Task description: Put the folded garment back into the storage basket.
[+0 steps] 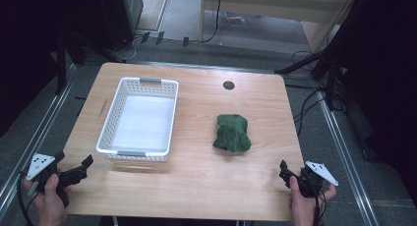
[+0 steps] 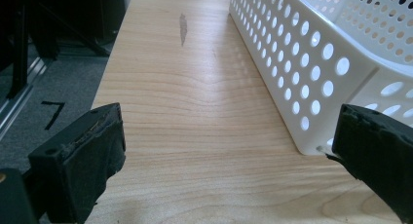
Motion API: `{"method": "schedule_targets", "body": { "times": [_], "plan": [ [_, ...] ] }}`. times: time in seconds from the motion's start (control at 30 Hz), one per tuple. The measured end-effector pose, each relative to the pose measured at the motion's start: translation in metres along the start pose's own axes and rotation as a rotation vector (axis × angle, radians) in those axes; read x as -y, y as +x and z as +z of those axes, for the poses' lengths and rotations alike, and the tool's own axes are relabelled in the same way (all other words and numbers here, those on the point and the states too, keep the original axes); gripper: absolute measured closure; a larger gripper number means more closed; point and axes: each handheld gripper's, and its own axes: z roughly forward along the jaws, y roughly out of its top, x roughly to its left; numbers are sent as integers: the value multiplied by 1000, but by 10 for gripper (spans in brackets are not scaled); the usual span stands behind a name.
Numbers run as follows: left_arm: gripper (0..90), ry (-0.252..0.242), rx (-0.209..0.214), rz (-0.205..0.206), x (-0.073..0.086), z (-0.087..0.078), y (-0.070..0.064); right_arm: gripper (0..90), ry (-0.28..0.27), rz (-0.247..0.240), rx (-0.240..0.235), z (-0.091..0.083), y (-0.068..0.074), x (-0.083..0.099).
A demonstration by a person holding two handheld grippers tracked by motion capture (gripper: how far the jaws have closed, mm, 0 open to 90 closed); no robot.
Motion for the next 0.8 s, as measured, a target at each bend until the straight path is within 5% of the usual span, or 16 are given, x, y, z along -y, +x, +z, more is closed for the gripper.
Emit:
{"method": "schedule_targets", "body": {
  "times": [0.27, 0.8],
  "plan": [
    [0, -1, 2, -1, 0, -1, 0, 0, 2, -4, -35, -4, 8, -9],
    [0, -2, -2, -3, 0, 0, 0, 0, 13, -33, -124, -19, 64, -43]
  ]
}}
